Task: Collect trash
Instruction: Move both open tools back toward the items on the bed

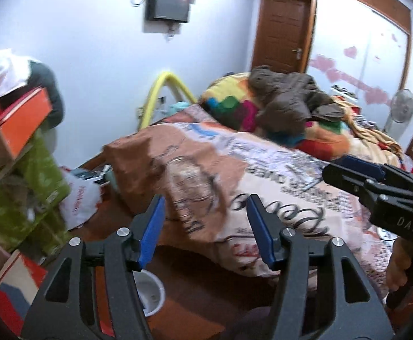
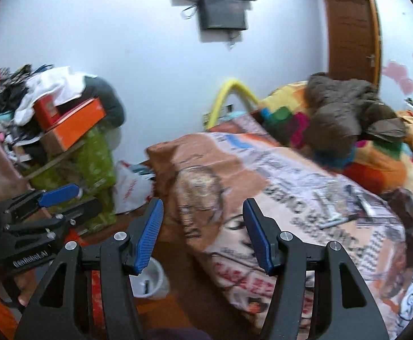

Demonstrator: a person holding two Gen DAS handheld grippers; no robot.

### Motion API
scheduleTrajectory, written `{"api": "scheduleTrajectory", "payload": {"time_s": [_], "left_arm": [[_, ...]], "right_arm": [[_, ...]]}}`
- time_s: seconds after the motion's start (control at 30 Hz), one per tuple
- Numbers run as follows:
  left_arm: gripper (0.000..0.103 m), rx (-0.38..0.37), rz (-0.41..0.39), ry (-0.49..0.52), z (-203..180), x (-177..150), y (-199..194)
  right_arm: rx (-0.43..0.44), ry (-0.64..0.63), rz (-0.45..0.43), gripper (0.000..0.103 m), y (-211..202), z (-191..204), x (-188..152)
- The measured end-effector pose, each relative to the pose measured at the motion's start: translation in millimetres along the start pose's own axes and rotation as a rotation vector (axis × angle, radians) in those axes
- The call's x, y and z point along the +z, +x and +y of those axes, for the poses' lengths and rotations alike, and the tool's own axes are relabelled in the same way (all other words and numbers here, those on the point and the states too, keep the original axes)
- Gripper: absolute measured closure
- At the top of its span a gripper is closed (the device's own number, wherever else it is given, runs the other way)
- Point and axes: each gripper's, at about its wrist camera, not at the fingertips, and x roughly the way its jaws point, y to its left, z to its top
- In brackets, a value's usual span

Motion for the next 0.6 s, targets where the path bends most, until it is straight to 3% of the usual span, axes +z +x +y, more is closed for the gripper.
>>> {"api": "scheduleTrajectory", "payload": {"time_s": [0.27,0.6], "left_arm": [[0.045,-0.101,0.029,0.077,-68.8,23.9,46.4],[0.045,-0.211,0.167,0.121,-137.1,28.8,145.7]], "right_arm": [[-0.156,0.101,0.003,0.048,-12.8,-87.2,-6.2],[-0.318,0.215,0.075,0.048,-3.8,-198.7,-26.3]]}}
